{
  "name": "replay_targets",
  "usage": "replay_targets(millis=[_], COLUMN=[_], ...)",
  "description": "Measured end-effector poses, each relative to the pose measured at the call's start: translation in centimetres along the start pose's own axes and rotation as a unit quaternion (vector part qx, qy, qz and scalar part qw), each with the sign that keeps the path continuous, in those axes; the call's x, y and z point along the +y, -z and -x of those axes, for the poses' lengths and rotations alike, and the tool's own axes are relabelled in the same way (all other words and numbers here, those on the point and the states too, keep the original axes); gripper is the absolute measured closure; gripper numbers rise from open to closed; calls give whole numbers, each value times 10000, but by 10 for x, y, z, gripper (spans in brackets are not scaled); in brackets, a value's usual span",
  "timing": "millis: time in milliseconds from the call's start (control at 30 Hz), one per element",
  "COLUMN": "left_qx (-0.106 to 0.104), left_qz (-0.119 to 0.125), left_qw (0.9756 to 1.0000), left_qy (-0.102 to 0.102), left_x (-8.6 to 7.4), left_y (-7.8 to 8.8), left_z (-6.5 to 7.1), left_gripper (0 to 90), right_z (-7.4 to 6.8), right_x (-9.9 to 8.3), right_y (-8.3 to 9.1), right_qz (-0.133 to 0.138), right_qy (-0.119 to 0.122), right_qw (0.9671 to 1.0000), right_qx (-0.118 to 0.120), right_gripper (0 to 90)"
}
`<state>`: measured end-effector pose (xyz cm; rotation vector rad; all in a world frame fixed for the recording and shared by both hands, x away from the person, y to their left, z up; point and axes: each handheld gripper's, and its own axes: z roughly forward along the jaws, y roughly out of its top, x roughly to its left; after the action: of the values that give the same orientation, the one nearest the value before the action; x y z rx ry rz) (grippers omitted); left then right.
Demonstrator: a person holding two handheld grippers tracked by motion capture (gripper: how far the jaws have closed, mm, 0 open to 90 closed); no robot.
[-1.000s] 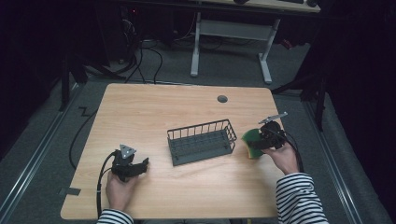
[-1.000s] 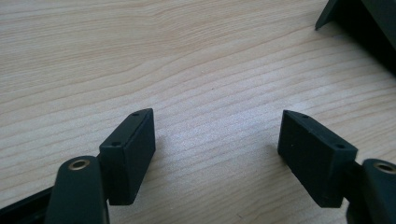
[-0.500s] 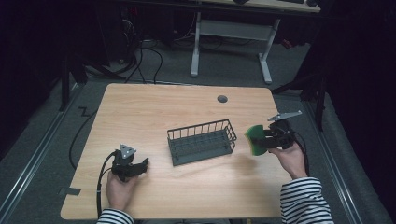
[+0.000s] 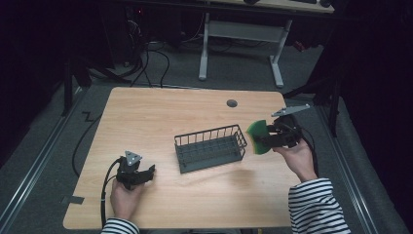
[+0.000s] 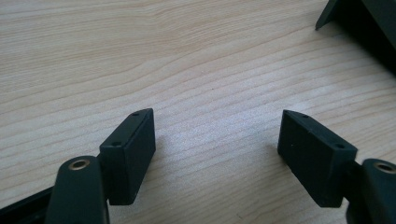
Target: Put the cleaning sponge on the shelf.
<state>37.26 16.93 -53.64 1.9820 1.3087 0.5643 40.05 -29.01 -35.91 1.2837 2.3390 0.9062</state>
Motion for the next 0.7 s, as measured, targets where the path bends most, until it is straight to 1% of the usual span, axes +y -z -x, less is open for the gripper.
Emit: replay_targets(millis=[67,100,133,167,400,567,700], left_qx=[-1,-1,-1,-1,-6,-9,-9], left_qz=[0,-1,0,-1,3,1,-1], left_qw=[10000,10000,10000,10000,10000,10000,10000], left_qy=[0,-1,0,-1,1,-4,-6], left_x=[0,0,0,0,0,0,0], left_y=[0,0,0,0,0,0,0], left_z=[0,0,0,0,0,0,0], left_gripper=[282,282,282,282,281,281,281], right_z=[-5,-11,-11,-14,-32,-43,-48], right_x=[7,14,14,18,39,49,52], right_y=[-2,-5,-5,-8,-31,-51,-66], right_qz=[23,20,20,17,29,-5,-77], right_qy=[29,61,61,76,97,70,20], right_qw=[10000,9999,9999,9999,9998,9998,9999], right_qx=[54,91,91,108,180,196,139], right_gripper=[308,308,308,308,308,308,307])
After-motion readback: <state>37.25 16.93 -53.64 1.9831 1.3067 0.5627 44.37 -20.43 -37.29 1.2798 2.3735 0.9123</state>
